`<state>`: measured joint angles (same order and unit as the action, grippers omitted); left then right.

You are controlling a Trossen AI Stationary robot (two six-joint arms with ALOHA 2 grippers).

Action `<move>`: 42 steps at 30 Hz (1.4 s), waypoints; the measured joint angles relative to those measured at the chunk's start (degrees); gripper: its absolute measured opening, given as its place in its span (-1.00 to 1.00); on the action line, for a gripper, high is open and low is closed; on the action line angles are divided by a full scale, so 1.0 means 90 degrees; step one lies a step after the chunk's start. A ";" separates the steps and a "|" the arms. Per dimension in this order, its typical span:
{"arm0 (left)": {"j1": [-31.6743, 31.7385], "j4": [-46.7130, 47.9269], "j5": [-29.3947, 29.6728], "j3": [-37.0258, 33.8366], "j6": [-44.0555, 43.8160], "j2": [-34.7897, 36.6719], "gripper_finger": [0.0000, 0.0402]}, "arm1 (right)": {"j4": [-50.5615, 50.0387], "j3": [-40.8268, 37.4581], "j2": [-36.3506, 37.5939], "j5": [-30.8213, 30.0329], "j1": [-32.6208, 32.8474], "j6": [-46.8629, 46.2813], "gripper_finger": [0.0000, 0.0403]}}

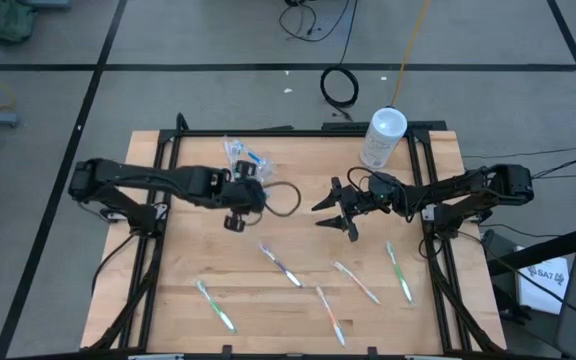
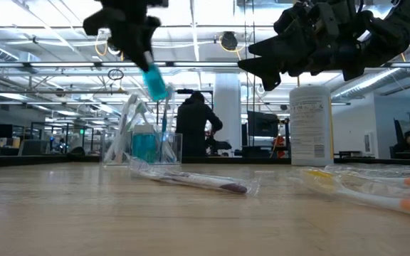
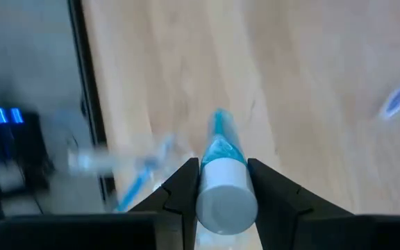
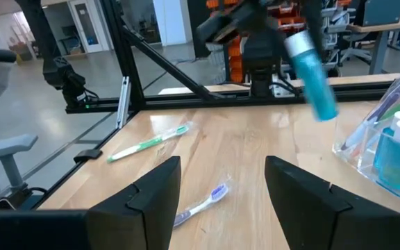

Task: Pick & Place toothbrushing station
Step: Put the mouthwash into the transparent organizer

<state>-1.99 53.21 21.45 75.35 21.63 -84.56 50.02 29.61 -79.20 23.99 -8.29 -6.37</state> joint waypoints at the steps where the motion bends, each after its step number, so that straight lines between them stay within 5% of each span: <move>1: 0.0100 0.0198 0.0001 0.0000 -0.0245 0.0022 -0.48 | -0.0015 0.0000 0.0000 0.0000 0.0000 0.0002 0.00; 16: 0.1929 0.0246 -0.0096 -0.0002 -0.1973 0.0016 -0.47 | -0.0015 0.0000 0.0000 -0.0007 0.0002 0.0000 0.00; 28: 0.2870 0.0222 -0.0653 0.0000 -0.1628 -0.0338 -0.47 | -0.0017 -0.0002 0.0002 -0.0010 0.0002 0.0002 0.00; 42: 0.3065 0.0527 -0.1068 -0.0002 -0.1598 -0.0592 -0.47 | -0.0030 -0.0002 0.0002 -0.0010 0.0002 0.0002 0.00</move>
<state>25.59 57.95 11.84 75.33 7.25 -89.89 49.75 29.58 -79.18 23.90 -8.27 -6.35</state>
